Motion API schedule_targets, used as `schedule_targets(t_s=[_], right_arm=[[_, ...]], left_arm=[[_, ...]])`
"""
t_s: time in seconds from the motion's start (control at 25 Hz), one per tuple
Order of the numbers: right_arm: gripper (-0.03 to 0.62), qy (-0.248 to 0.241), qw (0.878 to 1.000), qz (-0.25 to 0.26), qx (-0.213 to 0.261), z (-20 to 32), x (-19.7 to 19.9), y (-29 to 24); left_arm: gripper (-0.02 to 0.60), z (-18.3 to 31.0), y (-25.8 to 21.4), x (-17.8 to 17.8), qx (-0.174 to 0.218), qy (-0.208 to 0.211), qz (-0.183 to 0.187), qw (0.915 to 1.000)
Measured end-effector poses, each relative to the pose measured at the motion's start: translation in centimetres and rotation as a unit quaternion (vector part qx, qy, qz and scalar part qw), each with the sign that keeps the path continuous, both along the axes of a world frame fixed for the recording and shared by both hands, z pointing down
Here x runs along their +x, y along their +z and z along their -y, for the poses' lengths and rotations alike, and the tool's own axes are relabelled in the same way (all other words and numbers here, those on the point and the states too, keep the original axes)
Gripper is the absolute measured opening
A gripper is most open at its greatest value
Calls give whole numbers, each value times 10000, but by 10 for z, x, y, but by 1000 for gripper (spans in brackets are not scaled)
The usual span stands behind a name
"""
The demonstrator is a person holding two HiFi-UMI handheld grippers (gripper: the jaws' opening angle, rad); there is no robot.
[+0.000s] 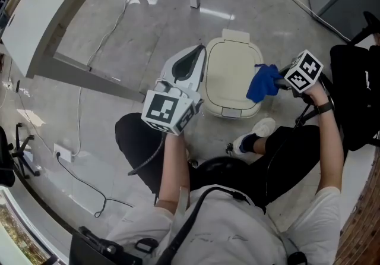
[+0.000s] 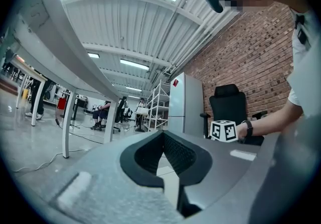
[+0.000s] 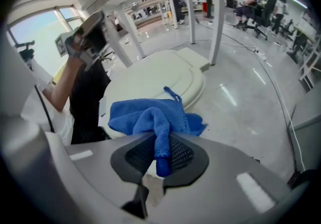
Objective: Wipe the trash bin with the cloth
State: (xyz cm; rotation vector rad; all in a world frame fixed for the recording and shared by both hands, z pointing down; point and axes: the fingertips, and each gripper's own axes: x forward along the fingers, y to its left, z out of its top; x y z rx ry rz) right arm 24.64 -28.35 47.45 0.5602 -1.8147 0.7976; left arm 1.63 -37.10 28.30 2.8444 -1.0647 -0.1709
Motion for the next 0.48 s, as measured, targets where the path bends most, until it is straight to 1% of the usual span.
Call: schedule_targets(t_s=[0.08,0.16,0.24,0.32,0.4,0.48], right_arm=[[43,497,9984,9,263,40,14,2],[43,809,9950,-78,577,77,23,1],[43,933,9915,-213,882,108,24,-3],[43,1025,9876,-222,1165,137,17,-11],[43,1134,9837,-59,1393,162,4,-20],[43,1195,9812,192,1501,182,-15,-26]], left_arm=[[0,2,-1,-2,27,-13,40,10000],[0,4,-3,-6,44,-62,81,9999],[0,7,-4,-13,42,-150,120,9998],[0,11,-6,-21,52,-254,119,9996],[0,14,-8,-27,55,-330,113,9994],[0,15,-9,-30,58,-370,125,9992]])
